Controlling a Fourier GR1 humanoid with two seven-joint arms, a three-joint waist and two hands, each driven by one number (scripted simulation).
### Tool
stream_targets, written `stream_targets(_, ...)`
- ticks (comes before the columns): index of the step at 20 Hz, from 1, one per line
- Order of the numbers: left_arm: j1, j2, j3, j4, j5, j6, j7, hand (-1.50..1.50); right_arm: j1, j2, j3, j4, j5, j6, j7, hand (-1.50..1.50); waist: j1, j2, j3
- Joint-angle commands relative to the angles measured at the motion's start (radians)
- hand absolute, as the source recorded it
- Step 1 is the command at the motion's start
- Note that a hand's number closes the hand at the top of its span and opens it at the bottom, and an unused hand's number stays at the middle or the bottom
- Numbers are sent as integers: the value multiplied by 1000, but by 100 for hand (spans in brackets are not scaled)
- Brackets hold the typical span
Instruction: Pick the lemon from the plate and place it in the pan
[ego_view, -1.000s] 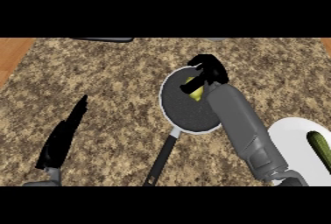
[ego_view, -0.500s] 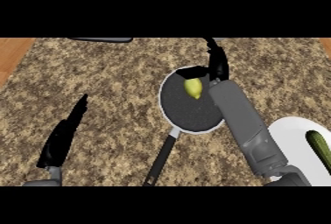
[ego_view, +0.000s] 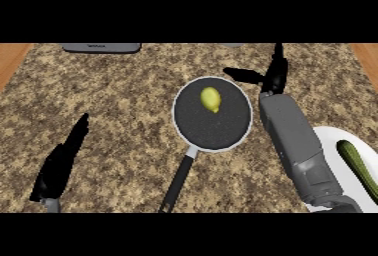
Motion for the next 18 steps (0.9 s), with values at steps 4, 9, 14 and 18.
stream_targets(4,13,-30,3,38,-19,36,-29,0,207,-127,-27,-146,-71,156,-127,-150,-36,-9,-1)
stream_targets(9,22,-8,26,3,1,13,-6,0,340,-244,11,-358,-73,265,-14,-150,-44,-14,-2)
stream_targets(14,70,4,29,-77,23,-21,24,0,568,-279,-2,-571,-131,348,-27,-150,-40,-14,-2)
stream_targets(18,23,-25,3,-30,-18,8,23,0,676,-349,-58,-637,-216,474,-44,-150,-35,-10,-1)
